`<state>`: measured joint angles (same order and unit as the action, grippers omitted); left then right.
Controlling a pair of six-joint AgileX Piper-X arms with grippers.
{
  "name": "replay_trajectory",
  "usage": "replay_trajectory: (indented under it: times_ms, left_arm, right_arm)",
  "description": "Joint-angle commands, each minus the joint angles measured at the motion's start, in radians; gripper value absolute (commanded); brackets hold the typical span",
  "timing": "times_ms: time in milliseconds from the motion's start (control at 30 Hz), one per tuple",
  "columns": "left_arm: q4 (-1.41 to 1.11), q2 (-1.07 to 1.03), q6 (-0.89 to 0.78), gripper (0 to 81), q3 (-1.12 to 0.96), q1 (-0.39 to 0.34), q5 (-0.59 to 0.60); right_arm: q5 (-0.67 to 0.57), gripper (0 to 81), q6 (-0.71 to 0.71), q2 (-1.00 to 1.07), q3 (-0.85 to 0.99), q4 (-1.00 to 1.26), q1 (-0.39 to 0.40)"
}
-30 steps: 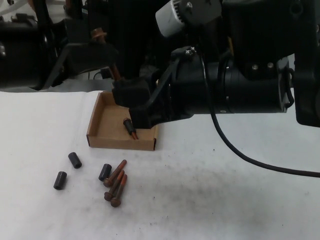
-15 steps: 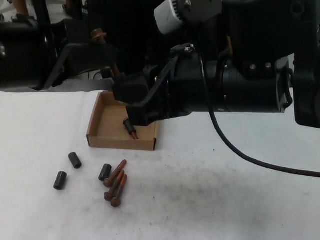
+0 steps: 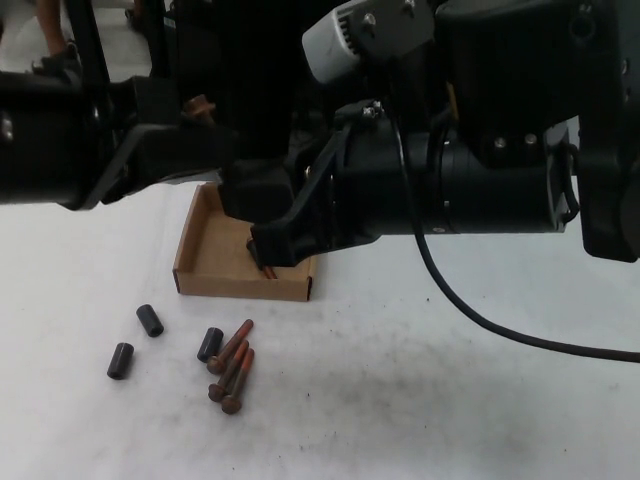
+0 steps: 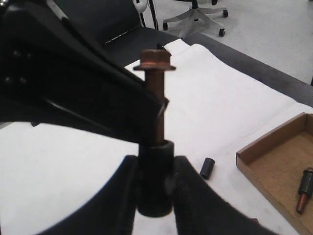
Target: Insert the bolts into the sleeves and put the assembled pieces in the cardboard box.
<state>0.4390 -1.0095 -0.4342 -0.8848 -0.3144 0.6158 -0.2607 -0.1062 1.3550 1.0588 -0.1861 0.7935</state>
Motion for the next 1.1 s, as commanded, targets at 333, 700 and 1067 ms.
replay_trajectory:
  times_ms: [333,700,1067]
  left_arm:
    - [0.01,0.012,0.022,34.6,-0.002,0.002,0.044]
    - [-0.014,0.012,-0.031,51.1,-0.002,0.002,0.044]
    - [0.001,0.143,-0.022,42.8,-0.004,0.003,0.015]
  right_arm:
    - [0.013,0.2,0.004,-0.01,0.009,0.026,-0.003]
    - [0.013,0.2,0.005,-0.01,0.009,0.026,-0.003]
    - [0.054,0.2,0.062,0.041,0.016,0.013,-0.011]
